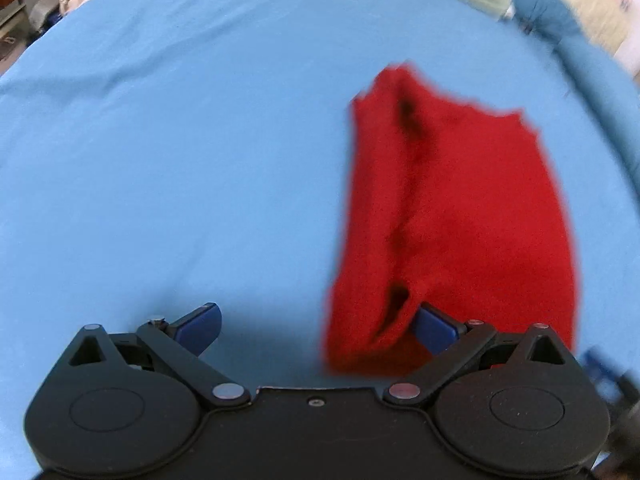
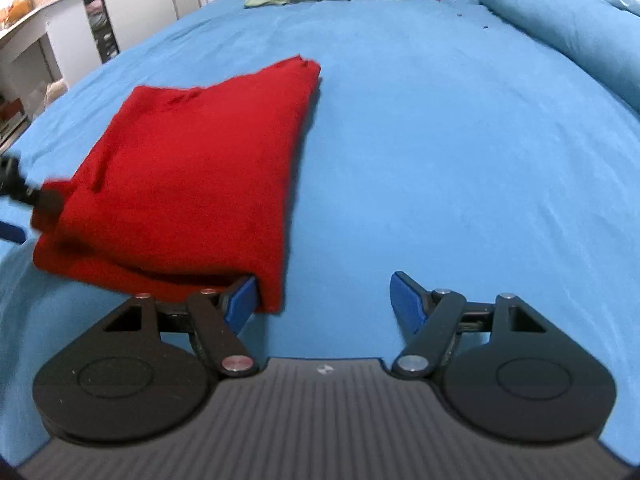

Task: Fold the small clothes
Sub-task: 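Move both open tools to the edge of the folded sweater, then close both tools on the sweater edge and lift it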

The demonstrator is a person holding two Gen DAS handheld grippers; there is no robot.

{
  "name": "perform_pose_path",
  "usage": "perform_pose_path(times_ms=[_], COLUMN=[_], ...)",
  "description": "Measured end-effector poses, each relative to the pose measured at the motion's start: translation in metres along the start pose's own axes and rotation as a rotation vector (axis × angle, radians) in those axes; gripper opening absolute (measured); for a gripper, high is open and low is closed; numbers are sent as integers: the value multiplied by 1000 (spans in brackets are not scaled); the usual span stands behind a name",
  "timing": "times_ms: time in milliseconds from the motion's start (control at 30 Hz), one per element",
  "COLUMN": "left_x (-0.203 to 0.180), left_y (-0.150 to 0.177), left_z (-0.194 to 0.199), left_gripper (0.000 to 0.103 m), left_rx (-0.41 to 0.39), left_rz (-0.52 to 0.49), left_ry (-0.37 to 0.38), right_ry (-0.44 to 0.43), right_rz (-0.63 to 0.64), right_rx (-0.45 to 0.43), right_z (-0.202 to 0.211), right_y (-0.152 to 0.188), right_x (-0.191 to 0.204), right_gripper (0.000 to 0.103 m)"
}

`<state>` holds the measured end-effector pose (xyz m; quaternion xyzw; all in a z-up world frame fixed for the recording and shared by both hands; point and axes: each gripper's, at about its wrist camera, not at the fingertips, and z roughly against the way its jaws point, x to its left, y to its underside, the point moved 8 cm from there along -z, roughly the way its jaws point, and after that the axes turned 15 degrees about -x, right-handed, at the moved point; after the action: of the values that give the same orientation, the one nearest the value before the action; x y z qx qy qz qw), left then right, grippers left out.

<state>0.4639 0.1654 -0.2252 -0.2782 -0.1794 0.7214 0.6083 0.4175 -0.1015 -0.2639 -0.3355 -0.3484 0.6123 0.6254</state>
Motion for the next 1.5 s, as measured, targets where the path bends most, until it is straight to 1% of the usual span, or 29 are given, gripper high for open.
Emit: perform_pose_path(times_ms=[67, 167, 200, 300, 400, 533, 667, 767, 833, 900, 967, 1000, 1033, 1067, 1100, 1167, 1233, 1267, 1300, 1367, 1433, 1500], left_x=[9, 6, 2, -19, -37, -46, -42, -33, -22, -14, -14, -15, -17, -19, -23, -31, -39, -43, -48, -50, -47, -48], left_y=[10, 8, 4, -12, -20, -20, -18, -12, -6, -1, -1, -1, -3, -8, -14, -32, -52, -61, -69, -79, -81, -78], left_z=[1, 10, 15, 29, 20, 3, -10, -15, -12, -11, -9, -6, -3, -1, 5, 17, 21, 18, 11, -9, -30, -44], left_gripper=[103, 101, 101, 102, 102, 102, 101, 102, 102, 102, 102, 101, 97, 96, 96, 97, 103, 103, 103, 103, 103, 101], left_rx=[16, 6, -12, -83, -91, -88, -78, -81, -78, -82, -82, -80, -78, -84, -100, -145, -172, -177, -169, -128, -99, -72], left_rz=[-29, -53, -47, -24, -37, -33, -74, -124, -138, -130, -126, -128, -124, -115, -105, -89, -94, -99, -103, -80, -30, -14], left_ry=[-6, -1, 13, 87, 108, 99, 44, 4, -8, -14, -16, -16, -7, 10, 29, 79, 131, 153, 174, 203, 222, 242], right_ry=[-7, -20, -32, -80, -102, -91, -64, 13, 10, -1, -23, -40, -62, -92, -139, -222, -296, -333, -351, -344, -355, -362], right_rz=[41, 46, 38, 30, 46, 33, -27, -1, -8, 27, 78, 84, 81, 68, 51, 35, 20, 0, -20, -69, -134, -228], right_rx=[1, 11, 11, -5, 12, -3, -47, -44, -36, -25, -5, 11, 24, 31, 34, 49, 91, 115, 130, 169, 238, 272], right_z=[2, 8, 10, 21, 18, 6, 7, 8, 9, 10, 10, 11, 12, 15, 19, 27, 28, 24, 19, 1, -26, -53], right_y=[2, 3, 2, -4, 0, 3, -3, 1, 6, 10, 11, 10, 7, 2, -5, -22, -44, -58, -68, -86, -91, -91], right_x=[1, 3, 3, 6, 15, 22, 16, 1, -9, -10, -8, -8, -8, -9, -11, -11, -10, -10, -10, -12, -11, -13], right_gripper=[87, 87, 88, 88, 88, 87, 87, 87, 87, 88, 88, 88, 88, 89, 89, 90, 101, 103, 103, 103, 103, 103])
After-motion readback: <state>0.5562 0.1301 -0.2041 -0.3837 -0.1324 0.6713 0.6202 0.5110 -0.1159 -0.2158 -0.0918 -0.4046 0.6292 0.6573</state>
